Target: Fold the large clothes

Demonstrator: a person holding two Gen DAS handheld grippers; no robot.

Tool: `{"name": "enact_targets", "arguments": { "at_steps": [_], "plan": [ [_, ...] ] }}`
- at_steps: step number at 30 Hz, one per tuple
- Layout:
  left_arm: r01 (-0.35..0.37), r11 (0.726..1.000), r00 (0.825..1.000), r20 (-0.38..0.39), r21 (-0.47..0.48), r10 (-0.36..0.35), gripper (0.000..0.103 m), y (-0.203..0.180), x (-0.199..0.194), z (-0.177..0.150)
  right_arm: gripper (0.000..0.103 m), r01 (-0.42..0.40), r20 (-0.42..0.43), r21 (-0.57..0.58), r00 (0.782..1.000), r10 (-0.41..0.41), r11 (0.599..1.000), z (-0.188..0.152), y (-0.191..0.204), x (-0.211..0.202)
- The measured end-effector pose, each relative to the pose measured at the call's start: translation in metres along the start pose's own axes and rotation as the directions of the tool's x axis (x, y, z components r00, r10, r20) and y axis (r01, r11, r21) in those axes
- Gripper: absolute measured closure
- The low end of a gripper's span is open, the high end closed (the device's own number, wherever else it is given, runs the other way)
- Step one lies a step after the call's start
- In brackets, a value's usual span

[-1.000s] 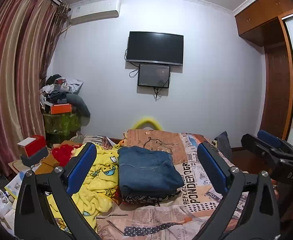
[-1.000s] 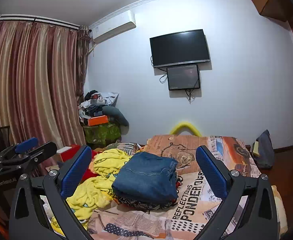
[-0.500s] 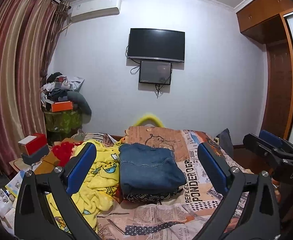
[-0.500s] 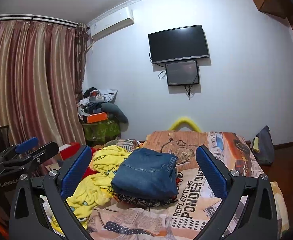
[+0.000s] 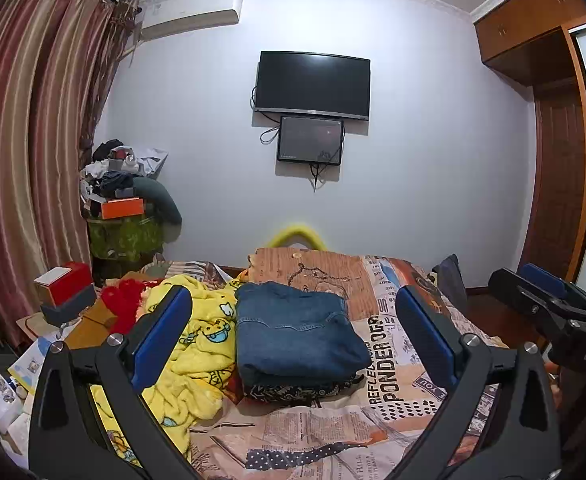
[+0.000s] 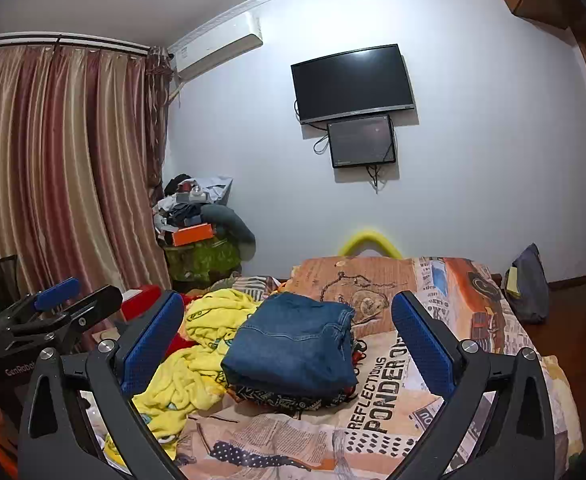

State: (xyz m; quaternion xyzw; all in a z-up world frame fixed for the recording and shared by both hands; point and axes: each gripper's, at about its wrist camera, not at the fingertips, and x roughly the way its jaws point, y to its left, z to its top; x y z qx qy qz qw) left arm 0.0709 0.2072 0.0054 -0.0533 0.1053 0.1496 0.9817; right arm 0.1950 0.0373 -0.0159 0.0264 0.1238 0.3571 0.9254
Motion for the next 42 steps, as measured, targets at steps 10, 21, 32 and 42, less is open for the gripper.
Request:
{"name": "enact_targets", "arguments": {
  "at_steps": [10, 21, 32, 42],
  "plan": [
    [0.015, 1.000, 1.000, -0.012, 0.010, -0.014, 0.001, -0.003, 0.004, -0.002, 0.000, 0.004, -0.005, 0.010, 1.000, -0.004, 1.000, 0.000, -0.002, 0.001],
    [0.034, 0.999, 0.999, -0.025, 0.009, -0.034, 0.001, -0.006, 0.006, -0.001, 0.000, 0.009, 0.002, 0.008, 1.000, -0.009, 1.000, 0.002, -0.004, 0.000],
    [0.056, 0.998, 0.998, -0.030, 0.014, -0.056, 0.001, -0.011, 0.007, -0.002, 0.000, 0.026, 0.007, 0.015, 1.000, -0.026, 1.000, 0.002, -0.005, 0.002],
    [0.063, 0.998, 0.997, -0.042, 0.009, -0.063, 0.001, -0.010, 0.010, -0.003, 0.000, 0.032, 0.002, 0.022, 0.999, -0.032, 0.999, 0.002, -0.006, 0.004]
  ]
}}
